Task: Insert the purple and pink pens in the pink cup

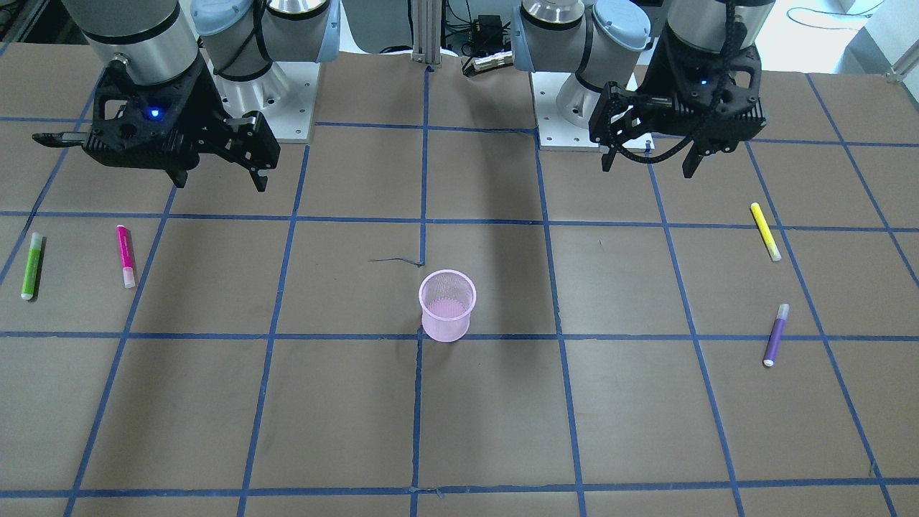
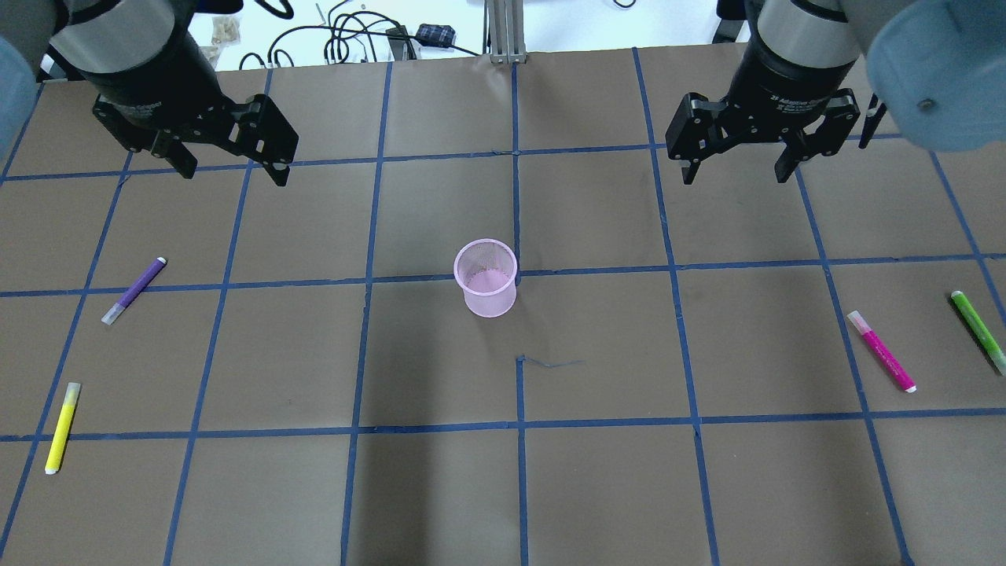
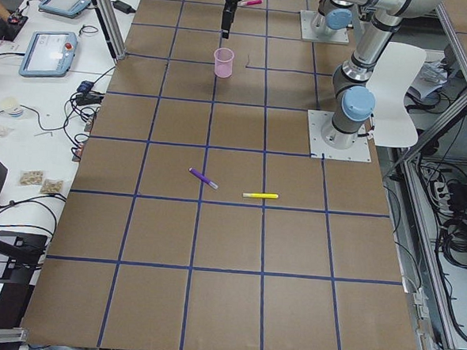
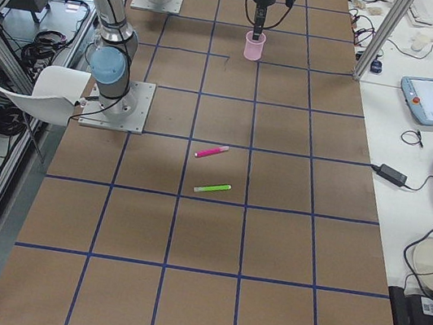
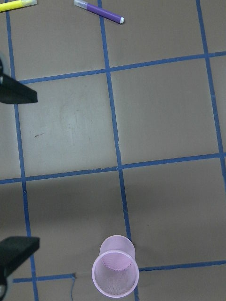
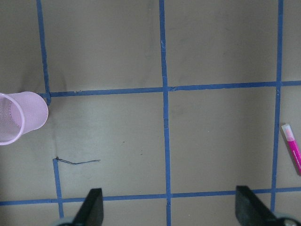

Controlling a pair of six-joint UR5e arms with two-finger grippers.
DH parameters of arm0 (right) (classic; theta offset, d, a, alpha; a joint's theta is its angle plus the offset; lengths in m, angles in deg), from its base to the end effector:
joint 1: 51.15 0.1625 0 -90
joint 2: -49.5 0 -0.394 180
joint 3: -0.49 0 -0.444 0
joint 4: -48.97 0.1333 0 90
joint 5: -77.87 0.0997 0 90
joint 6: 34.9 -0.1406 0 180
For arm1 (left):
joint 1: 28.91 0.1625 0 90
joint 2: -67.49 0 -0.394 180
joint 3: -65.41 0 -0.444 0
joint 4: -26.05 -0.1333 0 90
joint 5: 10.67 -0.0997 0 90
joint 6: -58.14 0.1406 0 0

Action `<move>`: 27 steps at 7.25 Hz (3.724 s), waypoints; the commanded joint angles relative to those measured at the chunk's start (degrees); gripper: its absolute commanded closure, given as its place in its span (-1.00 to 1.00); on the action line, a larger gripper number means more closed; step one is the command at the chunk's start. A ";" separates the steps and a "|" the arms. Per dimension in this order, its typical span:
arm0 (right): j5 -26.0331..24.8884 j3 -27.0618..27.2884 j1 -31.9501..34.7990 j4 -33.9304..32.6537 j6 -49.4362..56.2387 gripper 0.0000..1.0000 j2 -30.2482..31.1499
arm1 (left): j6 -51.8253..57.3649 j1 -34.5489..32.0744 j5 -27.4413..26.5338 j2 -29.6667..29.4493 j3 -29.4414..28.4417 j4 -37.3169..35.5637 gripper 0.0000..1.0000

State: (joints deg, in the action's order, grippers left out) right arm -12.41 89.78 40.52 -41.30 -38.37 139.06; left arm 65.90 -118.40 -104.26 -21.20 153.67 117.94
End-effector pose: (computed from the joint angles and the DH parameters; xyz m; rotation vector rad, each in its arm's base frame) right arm 0.1485 -0.5439 0.4189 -0.0493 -3.1367 0.0151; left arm -0.1197 -0.5380 0.4417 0.1936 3.0715 -0.0241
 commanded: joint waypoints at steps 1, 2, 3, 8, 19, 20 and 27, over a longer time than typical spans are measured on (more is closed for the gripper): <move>-0.59 0.09 -0.09 -0.17 0.66 -1.00 -0.69 | 3.64 1.67 -2.04 -1.48 5.67 -5.00 -1.00; -1.64 0.09 -1.57 -0.61 0.75 -1.00 -2.00 | 12.10 5.77 -2.12 -2.62 6.74 -5.92 -1.00; -2.17 0.35 -4.45 -0.44 1.88 -1.00 -2.88 | 16.80 11.64 -1.95 -4.98 8.32 -9.76 -1.00; -1.56 17.36 -26.49 -16.86 45.60 -1.00 -1.66 | 41.24 26.64 1.21 -15.07 16.93 -33.27 -1.00; 2.75 38.23 -41.04 -46.40 73.60 -1.00 -9.74 | 58.33 31.57 -0.81 -30.49 13.43 -44.69 -0.98; 2.49 39.19 -41.13 -46.40 74.22 -0.98 -9.84 | 58.24 31.57 -0.81 -30.66 13.43 -44.77 -0.92; -0.59 41.04 -41.13 -47.54 74.05 1.00 -9.84 | 57.98 31.57 -0.89 -31.28 13.34 -45.21 -0.20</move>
State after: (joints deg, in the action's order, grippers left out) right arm -11.96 130.82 -0.61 -88.87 35.62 129.25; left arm 123.89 -86.83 -105.14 -52.35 167.01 72.77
